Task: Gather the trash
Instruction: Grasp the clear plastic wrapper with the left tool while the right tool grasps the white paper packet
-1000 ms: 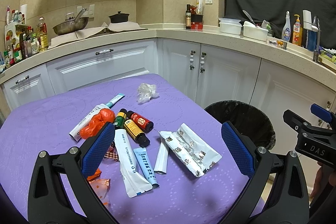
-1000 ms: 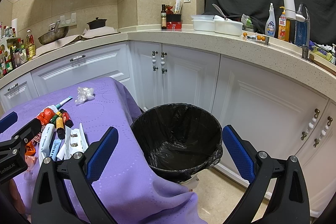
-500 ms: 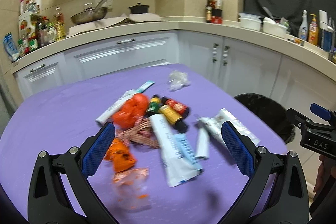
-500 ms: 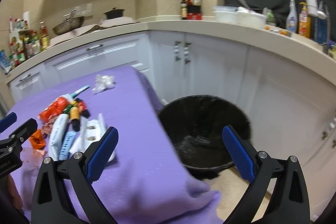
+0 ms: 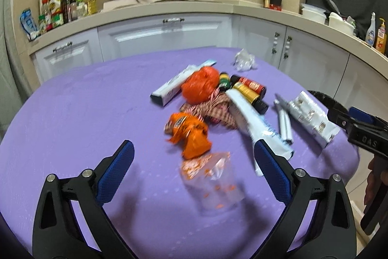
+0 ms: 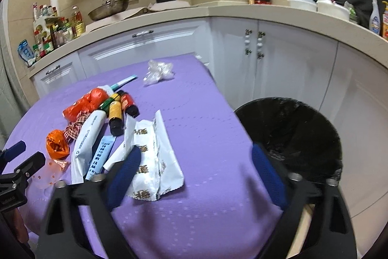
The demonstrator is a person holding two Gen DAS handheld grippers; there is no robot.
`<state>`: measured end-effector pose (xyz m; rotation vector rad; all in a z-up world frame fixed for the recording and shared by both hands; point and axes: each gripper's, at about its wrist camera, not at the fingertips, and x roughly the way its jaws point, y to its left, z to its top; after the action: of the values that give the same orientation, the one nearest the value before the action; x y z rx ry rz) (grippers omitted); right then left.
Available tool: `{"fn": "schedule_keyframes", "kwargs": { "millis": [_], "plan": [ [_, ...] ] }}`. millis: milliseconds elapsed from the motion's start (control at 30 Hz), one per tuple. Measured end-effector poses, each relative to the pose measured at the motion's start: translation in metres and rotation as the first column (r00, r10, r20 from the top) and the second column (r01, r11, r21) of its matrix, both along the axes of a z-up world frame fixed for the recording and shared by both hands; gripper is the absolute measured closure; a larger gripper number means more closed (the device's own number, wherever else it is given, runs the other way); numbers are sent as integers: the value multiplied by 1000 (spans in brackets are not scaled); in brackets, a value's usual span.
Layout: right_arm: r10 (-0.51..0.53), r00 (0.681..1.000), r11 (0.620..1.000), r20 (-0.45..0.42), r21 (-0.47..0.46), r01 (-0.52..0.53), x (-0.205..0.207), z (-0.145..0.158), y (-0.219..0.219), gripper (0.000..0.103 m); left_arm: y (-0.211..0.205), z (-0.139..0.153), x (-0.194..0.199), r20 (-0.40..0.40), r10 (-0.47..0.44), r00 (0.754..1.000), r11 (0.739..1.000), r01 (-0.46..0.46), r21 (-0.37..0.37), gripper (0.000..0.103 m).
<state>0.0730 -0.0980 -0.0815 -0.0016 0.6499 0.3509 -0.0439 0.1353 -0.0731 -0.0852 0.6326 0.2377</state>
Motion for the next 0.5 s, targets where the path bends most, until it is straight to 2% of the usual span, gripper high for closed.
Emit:
{"fn": "schedule_keyframes", "kwargs": {
  "millis": [33, 100, 167, 433, 500],
  "plan": [
    [9, 1000, 1000, -12, -1, -9, 1, -2, 2, 37, 2, -2, -1, -6, 3, 1000, 1000, -3, -6, 13],
    [19, 1000, 1000, -21, 1, -19, 2, -5, 4, 40, 5, -5, -3, -10, 7, 1000, 1000, -8, -14, 19],
    [26, 999, 1000, -26, -3, -26, 2, -7, 6, 43, 6, -6, -5, -11, 7, 1000, 1000, -7, -22, 21],
    [38, 998, 999, -49, 6, -38, 3, -12, 6, 47, 0, -10, -9, -13, -31, 999, 999, 31, -31, 22],
    [47, 997, 999, -58, 6, -47, 4, -14, 7, 52, -1, -13, -6, -22, -38, 999, 999, 37, -38, 33]
  ]
}}
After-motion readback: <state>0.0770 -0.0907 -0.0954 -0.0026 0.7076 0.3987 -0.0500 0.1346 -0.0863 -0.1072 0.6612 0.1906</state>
